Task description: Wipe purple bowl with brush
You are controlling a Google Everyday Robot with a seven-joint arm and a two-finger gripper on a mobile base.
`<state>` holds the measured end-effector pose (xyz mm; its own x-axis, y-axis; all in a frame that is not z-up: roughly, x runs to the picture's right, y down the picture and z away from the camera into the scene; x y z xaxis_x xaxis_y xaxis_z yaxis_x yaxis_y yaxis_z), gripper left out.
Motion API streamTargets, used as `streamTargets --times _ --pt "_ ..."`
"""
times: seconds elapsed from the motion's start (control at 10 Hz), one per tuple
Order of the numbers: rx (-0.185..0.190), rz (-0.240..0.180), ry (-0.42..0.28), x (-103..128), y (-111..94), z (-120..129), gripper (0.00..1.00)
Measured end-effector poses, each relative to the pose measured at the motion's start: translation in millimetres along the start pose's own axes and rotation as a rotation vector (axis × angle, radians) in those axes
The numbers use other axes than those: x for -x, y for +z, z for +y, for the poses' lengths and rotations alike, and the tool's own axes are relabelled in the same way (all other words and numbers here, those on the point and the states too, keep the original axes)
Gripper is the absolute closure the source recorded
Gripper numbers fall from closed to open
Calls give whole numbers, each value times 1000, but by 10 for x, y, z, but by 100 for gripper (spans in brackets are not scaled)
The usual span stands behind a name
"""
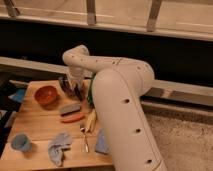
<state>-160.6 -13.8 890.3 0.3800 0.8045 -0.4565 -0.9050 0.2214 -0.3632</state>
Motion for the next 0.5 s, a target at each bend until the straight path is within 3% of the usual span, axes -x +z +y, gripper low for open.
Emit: streamTargets --times 0.2,0.5 --pt "-13 -4 38 -108 -48 -176 100" --pt "-25 -47 70 60 -175 -351 100"
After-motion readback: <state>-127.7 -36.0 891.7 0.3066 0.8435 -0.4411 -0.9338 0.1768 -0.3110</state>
